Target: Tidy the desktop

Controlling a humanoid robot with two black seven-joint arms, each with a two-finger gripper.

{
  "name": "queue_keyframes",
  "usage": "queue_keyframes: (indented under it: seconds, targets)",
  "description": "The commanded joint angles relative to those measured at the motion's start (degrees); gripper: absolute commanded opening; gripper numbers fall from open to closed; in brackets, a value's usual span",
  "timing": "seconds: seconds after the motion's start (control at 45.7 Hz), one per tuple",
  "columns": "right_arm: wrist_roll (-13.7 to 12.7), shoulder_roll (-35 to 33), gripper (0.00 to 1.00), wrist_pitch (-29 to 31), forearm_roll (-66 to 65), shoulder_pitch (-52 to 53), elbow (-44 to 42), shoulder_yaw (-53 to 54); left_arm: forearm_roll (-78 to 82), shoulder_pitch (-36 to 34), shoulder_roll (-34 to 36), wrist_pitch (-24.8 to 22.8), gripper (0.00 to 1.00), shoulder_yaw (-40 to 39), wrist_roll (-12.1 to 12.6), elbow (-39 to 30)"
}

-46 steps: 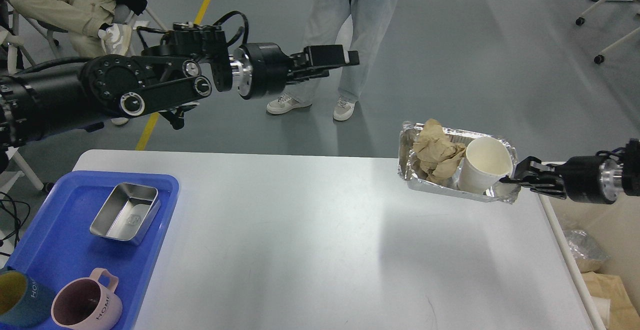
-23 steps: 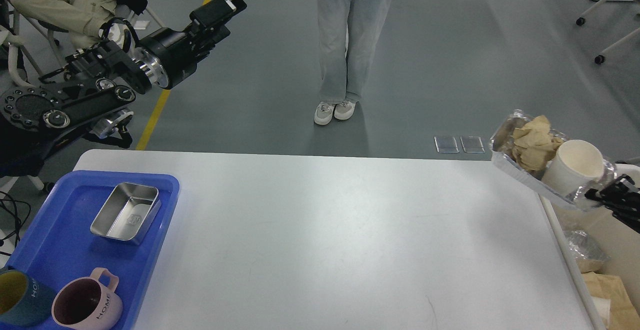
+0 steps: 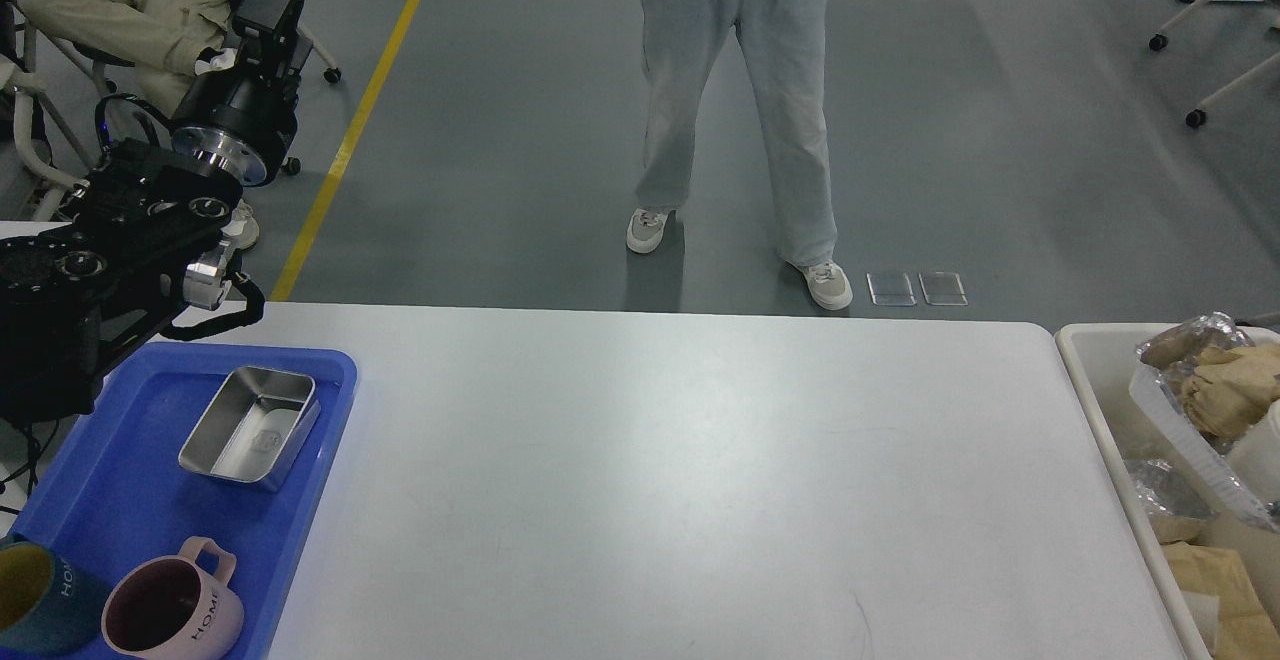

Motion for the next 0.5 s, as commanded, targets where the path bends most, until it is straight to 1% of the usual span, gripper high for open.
queue_keyframes:
  seconds: [0.0, 0.131, 0.372, 0.394, 0.482]
  targets:
    - [-0.1, 1.4, 0.00, -2.3, 3.7, -3.3, -0.2, 0.1, -2.9, 1.2, -0.5, 0.6, 0.87, -2.9, 0.3, 1.0]
    - [-0.3, 3.0, 0.00, -3.8, 6.0, -4.1, -1.7, 0.1, -6.1, 1.9, -0.5, 0.6, 0.88, -4.6, 0.1, 1.1]
    - [-0.6, 5.3, 0.00, -4.9, 7.7, -5.3, -4.2, 0.1, -6.3, 2.1, -0.2, 0.6, 0.88, -5.2, -0.6, 1.1]
    - [-0.6, 5.3, 0.09, -5.2, 7.9, -5.3, -4.3, 0.1, -6.3, 2.1, -0.2, 0.6, 0.88, -5.4, -0.6, 1.1]
    - [-0.5, 5.4, 0.54, -7.6, 9.5, -5.6, -5.0, 0.1, -6.3, 2.2, -0.2, 0.6, 0.88, -5.8, -0.8, 1.1]
